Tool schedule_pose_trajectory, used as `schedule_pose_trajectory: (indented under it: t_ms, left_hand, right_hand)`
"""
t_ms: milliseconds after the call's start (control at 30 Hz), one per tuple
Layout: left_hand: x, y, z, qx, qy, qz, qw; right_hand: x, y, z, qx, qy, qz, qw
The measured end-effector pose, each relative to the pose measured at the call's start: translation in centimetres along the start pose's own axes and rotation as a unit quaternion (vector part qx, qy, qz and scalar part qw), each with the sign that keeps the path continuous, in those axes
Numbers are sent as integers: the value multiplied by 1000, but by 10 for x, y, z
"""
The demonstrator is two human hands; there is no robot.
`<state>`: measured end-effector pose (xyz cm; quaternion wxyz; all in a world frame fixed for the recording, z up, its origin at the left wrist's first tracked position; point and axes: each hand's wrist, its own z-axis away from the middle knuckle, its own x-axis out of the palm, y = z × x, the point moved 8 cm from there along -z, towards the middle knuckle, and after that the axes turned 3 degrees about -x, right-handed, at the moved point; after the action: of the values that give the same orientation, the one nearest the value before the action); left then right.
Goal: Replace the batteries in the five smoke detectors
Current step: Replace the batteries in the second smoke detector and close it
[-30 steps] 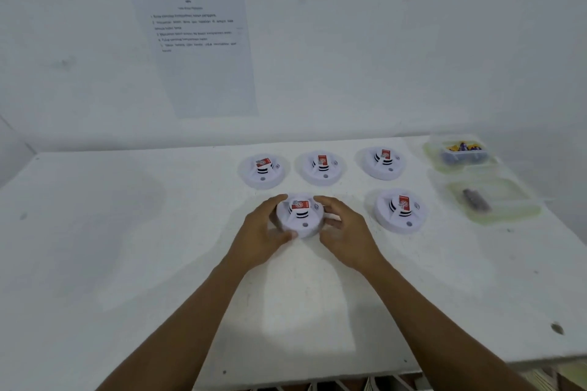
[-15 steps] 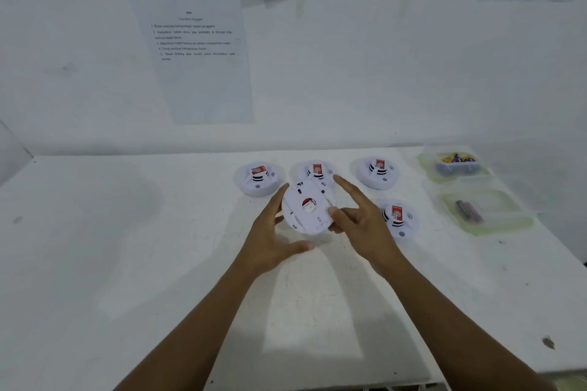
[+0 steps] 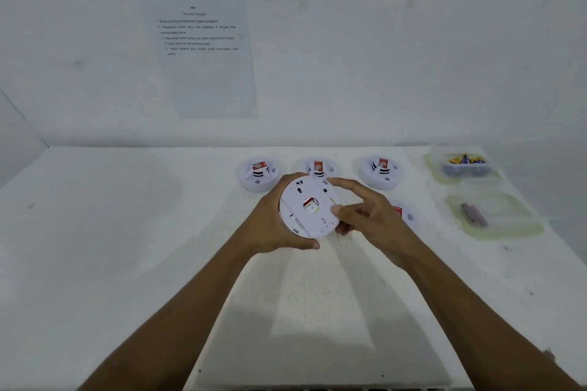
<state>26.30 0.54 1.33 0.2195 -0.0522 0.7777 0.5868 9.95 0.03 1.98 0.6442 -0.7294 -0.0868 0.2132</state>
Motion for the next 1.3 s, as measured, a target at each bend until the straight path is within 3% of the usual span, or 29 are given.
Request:
schedule_pose_trajectory:
  t_ms: [133, 200, 400, 567, 1167, 1300]
  left_hand:
    - [-5, 1, 1, -10, 8, -4, 1000]
    - [-6, -1, 0, -20, 9, 2, 1000]
    - [-8, -7, -1, -61, 21, 13, 998]
    - [-12, 1, -5, -41, 24, 3, 999]
    - [-5, -2, -7, -51, -12, 14, 999]
    - [-12, -2, -8, -45, 17, 9, 999]
  right_hand:
    - [-11, -15, -9, -97, 66, 225, 967]
    - [-5, -21, -13, -119, 72, 261, 955]
    - [13, -24, -23, -108, 84, 222, 965]
    - [14, -27, -28, -100, 102, 210, 967]
    - [20, -19, -30, -107, 54, 204, 972]
    - [20, -23, -34, -116, 32, 234, 965]
